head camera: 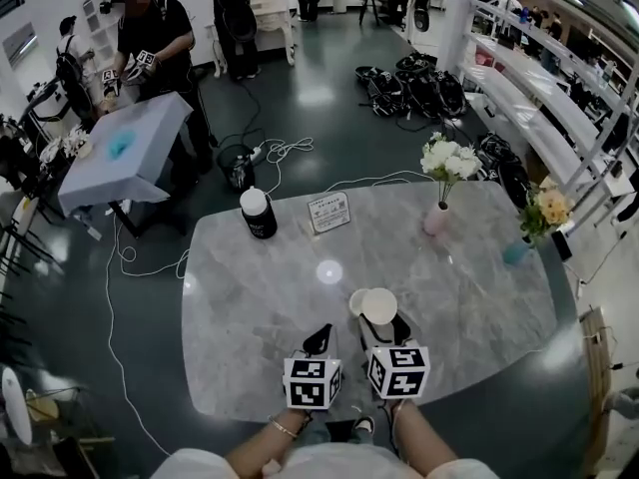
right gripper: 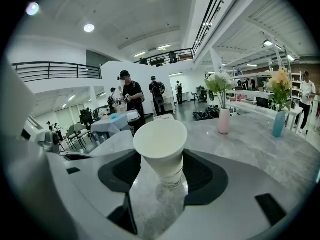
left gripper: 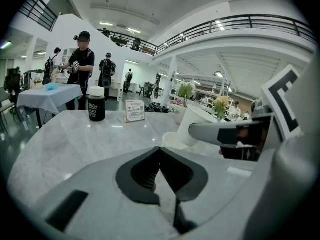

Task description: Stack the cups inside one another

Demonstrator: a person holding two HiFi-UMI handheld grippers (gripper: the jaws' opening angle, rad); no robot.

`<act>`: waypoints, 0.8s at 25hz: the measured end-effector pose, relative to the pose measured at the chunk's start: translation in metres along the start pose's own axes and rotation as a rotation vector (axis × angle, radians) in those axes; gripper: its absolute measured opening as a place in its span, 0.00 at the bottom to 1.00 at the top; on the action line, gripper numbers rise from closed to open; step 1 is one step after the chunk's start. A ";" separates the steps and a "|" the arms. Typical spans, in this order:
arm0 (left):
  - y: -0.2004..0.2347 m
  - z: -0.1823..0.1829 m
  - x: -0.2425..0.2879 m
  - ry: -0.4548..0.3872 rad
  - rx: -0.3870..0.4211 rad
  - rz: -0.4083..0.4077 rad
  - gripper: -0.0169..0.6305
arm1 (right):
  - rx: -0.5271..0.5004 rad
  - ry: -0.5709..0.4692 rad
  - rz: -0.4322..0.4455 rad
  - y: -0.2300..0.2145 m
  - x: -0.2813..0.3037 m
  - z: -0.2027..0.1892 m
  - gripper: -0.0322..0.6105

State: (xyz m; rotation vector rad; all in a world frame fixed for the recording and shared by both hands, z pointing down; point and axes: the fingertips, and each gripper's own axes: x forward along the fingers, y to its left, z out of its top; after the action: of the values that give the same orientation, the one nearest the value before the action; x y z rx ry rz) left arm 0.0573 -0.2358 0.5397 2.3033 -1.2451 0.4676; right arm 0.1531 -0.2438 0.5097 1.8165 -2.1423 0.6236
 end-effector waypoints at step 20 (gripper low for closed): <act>0.016 -0.006 0.020 0.037 -0.043 -0.001 0.02 | -0.012 0.050 -0.013 -0.004 0.027 -0.008 0.42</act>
State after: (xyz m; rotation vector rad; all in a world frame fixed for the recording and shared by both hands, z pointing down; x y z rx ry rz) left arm 0.0536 -0.2539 0.5592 2.2496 -1.2240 0.4767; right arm 0.1512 -0.2642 0.5300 1.7884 -2.0962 0.6445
